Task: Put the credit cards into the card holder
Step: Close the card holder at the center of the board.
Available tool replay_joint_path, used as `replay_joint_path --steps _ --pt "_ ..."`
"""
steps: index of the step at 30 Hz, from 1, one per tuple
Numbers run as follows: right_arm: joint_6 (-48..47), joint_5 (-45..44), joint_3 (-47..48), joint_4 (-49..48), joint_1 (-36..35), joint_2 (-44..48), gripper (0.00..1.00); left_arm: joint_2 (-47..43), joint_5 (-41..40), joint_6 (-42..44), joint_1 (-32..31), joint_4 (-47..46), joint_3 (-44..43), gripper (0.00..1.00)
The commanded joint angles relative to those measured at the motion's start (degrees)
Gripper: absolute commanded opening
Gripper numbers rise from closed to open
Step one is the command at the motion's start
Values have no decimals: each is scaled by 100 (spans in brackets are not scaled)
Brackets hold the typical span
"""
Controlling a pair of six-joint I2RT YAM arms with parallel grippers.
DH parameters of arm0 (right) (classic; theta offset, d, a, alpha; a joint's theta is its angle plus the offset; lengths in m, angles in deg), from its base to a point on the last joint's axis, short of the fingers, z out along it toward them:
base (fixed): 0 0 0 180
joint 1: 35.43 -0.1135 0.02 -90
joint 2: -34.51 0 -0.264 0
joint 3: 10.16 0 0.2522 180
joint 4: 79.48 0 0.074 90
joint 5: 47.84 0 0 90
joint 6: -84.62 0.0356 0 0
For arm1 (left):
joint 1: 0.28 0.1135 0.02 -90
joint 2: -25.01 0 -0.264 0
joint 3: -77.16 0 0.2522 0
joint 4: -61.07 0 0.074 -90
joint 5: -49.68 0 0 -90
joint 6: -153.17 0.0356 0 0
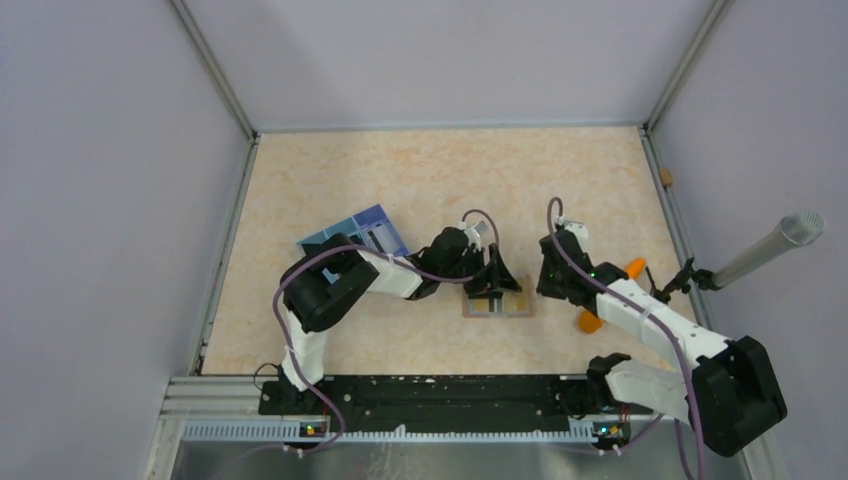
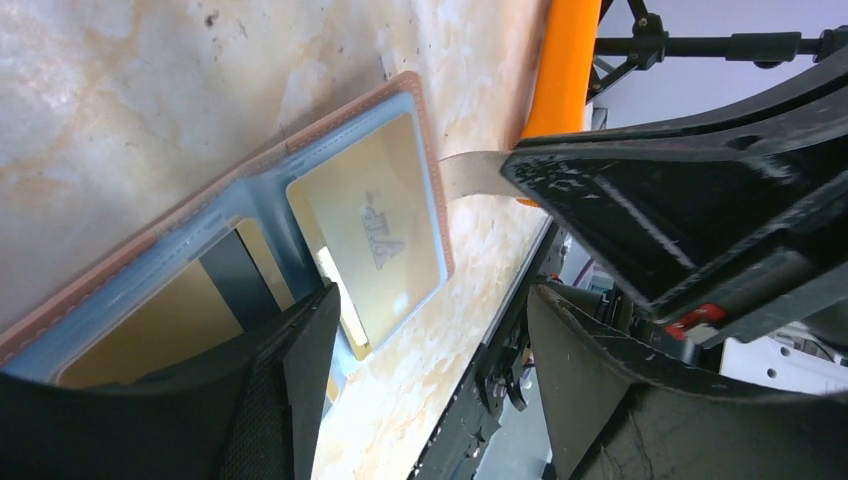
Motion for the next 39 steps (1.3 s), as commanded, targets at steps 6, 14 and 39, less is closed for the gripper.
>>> replay_joint_path --steps 6,14,39 --pt "-201 587 1145 625 37 379 0 -1695 -318 913 140 952 495 82" --pt "-143 681 1745 677 -707 0 0 -2692 -668 1402 352 2270 1143 88" --pt "568 1486 1563 -1167 -1967 -1056 49 -4107 -1223 1170 618 2155 2187 90"
